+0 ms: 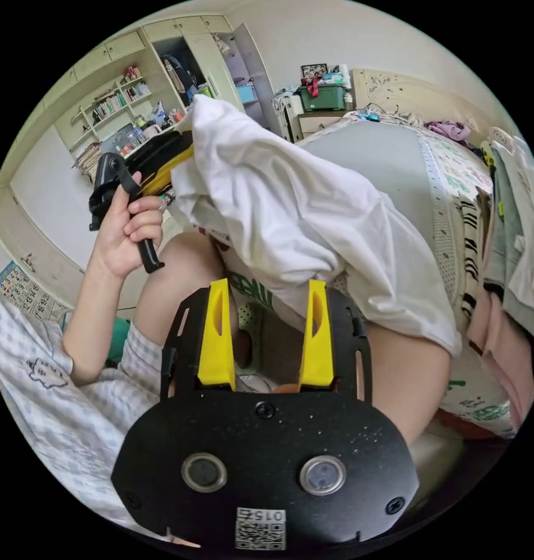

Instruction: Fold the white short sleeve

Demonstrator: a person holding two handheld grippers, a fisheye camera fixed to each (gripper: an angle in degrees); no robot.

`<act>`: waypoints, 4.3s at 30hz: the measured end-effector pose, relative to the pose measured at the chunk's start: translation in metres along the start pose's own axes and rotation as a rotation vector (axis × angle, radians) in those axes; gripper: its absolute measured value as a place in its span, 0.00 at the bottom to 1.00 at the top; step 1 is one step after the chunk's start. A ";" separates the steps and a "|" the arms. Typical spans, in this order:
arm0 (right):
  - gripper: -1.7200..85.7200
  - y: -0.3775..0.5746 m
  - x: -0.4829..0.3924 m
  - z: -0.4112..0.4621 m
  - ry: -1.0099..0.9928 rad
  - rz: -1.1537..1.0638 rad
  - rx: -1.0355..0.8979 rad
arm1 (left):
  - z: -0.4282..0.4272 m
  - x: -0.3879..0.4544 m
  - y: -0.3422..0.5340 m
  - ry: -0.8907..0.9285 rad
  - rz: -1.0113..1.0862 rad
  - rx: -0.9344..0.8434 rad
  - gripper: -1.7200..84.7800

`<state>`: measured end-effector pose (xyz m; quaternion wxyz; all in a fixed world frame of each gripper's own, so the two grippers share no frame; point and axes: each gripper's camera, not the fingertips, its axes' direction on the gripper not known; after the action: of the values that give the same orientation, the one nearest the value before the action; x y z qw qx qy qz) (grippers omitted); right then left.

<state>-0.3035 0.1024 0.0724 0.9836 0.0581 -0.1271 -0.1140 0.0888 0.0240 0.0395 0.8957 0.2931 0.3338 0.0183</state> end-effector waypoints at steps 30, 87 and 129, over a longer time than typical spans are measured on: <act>0.01 -0.091 -0.017 -0.189 0.538 -0.273 0.552 | -0.046 0.256 -0.084 -0.671 0.939 -0.088 0.02; 0.07 -0.267 0.299 0.046 -0.021 -0.492 -0.342 | 0.162 -0.041 -0.170 -0.065 0.630 -0.956 0.04; 0.02 -0.230 0.372 -0.018 0.193 0.218 -0.242 | -0.085 -0.142 -0.118 -0.401 0.005 -0.479 0.02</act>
<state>0.0038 -0.2072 0.1108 0.9976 -0.0640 -0.0232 -0.0148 -0.0929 -0.0626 0.0076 0.9873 0.0722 0.1357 0.0406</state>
